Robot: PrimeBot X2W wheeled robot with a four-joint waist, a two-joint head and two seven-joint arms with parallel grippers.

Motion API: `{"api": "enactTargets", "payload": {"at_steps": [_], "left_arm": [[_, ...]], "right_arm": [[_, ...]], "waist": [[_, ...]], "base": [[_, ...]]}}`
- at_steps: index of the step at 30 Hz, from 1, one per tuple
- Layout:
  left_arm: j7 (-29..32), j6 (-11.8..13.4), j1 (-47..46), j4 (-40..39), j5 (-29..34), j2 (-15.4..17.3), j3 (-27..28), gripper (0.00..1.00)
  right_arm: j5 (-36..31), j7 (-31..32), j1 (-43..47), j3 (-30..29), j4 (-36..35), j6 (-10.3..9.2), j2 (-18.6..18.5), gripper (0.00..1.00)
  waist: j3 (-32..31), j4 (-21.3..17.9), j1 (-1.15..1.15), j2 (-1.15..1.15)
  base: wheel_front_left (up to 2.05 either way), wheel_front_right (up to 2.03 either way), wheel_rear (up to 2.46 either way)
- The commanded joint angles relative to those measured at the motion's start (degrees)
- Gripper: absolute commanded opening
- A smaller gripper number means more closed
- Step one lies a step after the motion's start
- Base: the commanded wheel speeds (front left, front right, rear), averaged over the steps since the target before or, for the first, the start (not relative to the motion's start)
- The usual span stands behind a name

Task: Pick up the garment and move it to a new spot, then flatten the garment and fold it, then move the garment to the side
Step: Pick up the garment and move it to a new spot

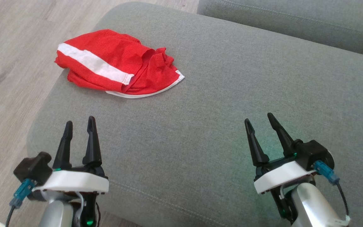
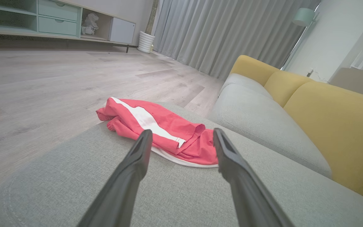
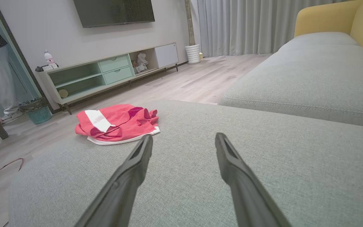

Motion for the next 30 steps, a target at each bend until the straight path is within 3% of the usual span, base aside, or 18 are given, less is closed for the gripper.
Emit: {"api": "enactTargets", "payload": {"at_steps": [1,13,19,24,30], "left_arm": [[-0.3,0.5,-1.4,-2.1,-0.3,0.6,1.8,1.0],[-0.3,0.5,-3.5,-2.7,-0.4,0.6,5.7,1.0],[-0.3,-0.8,-7.9,-2.0,2.6,0.6,9.7,1.0],[-0.3,-2.3,-13.5,1.7,6.2,0.8,13.5,1.0],[-0.3,-3.4,-22.1,11.2,8.5,4.3,15.3,1.0]], "right_arm": [[0.3,-0.6,-0.6,1.4,-1.5,0.11,0.3,1.0],[-0.1,-0.6,-2.0,1.5,-1.9,0.11,0.3,1.0],[-1.3,-0.6,-3.3,0.4,-3.0,0.11,0.3,1.0],[-2.7,-0.1,-4.3,-1.3,-5.2,0.11,0.3,1.0],[-4.8,1.6,-5.2,-4.5,-9.9,0.11,0.3,1.0]], "waist": [[0.1,0.0,0.0,0.0],[2.8,-2.5,0.0,0.0],[5.6,-4.7,0.0,0.0],[8.6,-6.7,0.0,0.0],[12.5,-9.0,0.0,0.0]], "base": [[0.0,0.0,0.0],[0.0,0.0,0.0],[0.0,0.0,0.0],[0.0,0.0,0.0],[0.0,0.0,0.0]]}}
